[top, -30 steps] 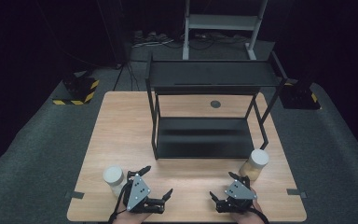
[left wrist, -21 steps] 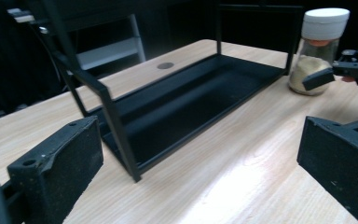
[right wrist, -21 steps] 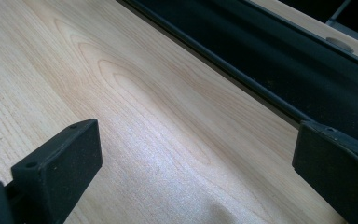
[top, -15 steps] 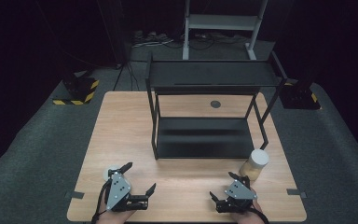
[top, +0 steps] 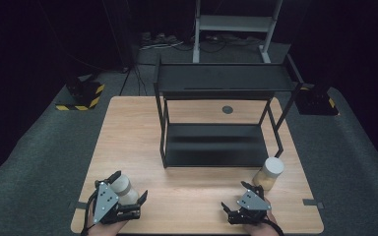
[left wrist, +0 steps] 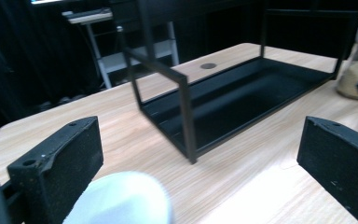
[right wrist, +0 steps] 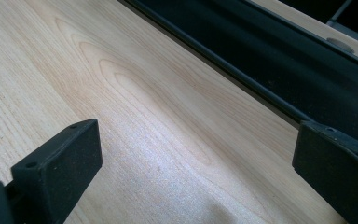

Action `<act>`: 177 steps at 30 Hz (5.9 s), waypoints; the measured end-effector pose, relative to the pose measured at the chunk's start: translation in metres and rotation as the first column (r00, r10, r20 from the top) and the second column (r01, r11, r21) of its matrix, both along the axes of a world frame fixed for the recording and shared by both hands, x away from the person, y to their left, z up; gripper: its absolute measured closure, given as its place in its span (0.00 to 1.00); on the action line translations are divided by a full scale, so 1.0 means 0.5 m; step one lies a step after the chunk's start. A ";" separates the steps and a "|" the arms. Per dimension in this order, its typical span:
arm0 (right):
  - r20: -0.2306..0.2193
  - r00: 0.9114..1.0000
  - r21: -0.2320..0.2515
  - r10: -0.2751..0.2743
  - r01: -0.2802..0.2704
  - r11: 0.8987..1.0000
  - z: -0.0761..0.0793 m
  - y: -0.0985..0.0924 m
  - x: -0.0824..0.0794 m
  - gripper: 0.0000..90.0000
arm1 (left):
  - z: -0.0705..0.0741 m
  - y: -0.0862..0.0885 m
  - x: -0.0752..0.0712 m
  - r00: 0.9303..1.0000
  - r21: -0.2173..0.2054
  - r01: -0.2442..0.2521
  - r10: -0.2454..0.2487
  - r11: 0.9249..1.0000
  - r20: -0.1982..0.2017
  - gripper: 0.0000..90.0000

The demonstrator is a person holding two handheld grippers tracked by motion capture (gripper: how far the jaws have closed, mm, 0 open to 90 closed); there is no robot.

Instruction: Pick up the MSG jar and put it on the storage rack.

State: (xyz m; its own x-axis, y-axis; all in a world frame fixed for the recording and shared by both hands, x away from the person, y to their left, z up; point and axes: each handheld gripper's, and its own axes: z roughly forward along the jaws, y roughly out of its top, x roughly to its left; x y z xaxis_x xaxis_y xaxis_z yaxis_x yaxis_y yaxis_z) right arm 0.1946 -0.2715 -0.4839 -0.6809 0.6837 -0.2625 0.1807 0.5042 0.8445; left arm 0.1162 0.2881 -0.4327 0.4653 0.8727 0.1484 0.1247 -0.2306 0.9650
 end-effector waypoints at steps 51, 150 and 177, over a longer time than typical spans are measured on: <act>0.003 1.000 -0.020 0.003 -0.003 1.000 0.002 0.006 0.000 0.00 | -0.088 0.061 0.011 0.993 -0.074 -0.066 0.059 0.995 -0.098 0.14; -0.012 1.000 0.014 -0.002 0.002 1.000 0.001 -0.004 0.004 0.00 | 0.196 -0.165 0.224 0.985 -0.168 0.156 -0.140 0.973 0.103 0.38; -0.012 1.000 0.036 -0.006 0.006 0.999 -0.001 -0.011 0.004 0.00 | 0.327 -0.206 0.285 0.976 -0.184 0.150 -0.116 0.971 0.186 0.38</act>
State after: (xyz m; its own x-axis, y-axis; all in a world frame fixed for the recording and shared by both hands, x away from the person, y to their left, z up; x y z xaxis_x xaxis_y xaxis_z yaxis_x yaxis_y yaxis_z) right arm 0.1967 -0.2770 -0.4845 -0.6798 0.6966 -0.2294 0.1940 0.4725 0.8597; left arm 0.2588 0.1849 -0.2691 0.5614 0.8246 0.0691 -0.0671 -0.0379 0.9970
